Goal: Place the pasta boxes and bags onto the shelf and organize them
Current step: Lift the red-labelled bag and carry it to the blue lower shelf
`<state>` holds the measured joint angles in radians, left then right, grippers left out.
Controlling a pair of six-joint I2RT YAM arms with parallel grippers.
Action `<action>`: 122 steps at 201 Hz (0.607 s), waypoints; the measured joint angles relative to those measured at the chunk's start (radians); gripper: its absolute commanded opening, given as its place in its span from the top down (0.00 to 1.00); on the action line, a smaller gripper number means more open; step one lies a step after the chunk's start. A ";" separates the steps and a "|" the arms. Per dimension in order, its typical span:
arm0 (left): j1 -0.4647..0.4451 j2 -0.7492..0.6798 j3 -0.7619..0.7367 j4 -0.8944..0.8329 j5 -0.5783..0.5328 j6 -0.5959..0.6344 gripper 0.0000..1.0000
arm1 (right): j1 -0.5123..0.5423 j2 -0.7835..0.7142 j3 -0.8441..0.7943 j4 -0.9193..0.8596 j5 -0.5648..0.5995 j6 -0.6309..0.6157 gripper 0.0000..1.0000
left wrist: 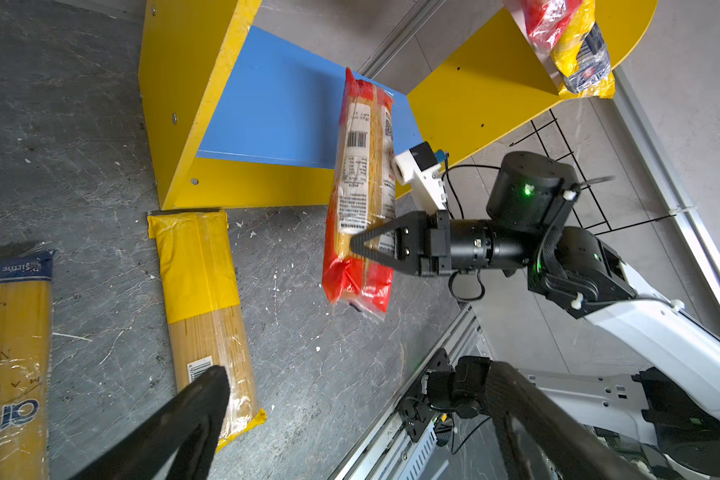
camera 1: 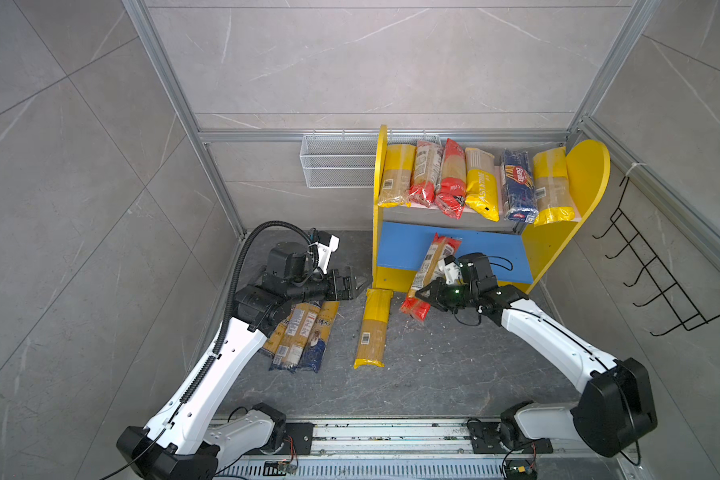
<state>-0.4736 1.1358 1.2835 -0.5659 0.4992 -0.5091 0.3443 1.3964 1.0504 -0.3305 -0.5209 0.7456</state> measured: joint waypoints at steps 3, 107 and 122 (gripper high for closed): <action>0.000 0.003 0.003 0.000 0.000 0.000 0.01 | -0.008 0.011 0.008 0.006 -0.007 0.000 1.00; 0.000 0.092 0.097 0.005 -0.056 0.031 0.01 | -0.122 0.430 0.331 0.125 -0.203 -0.006 1.00; 0.000 0.103 0.105 0.003 -0.067 0.037 0.01 | -0.120 0.482 0.395 0.124 -0.217 -0.010 1.00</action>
<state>-0.4736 1.2385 1.3880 -0.5625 0.4324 -0.4725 0.2241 1.8786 1.4452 -0.2066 -0.7376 0.7361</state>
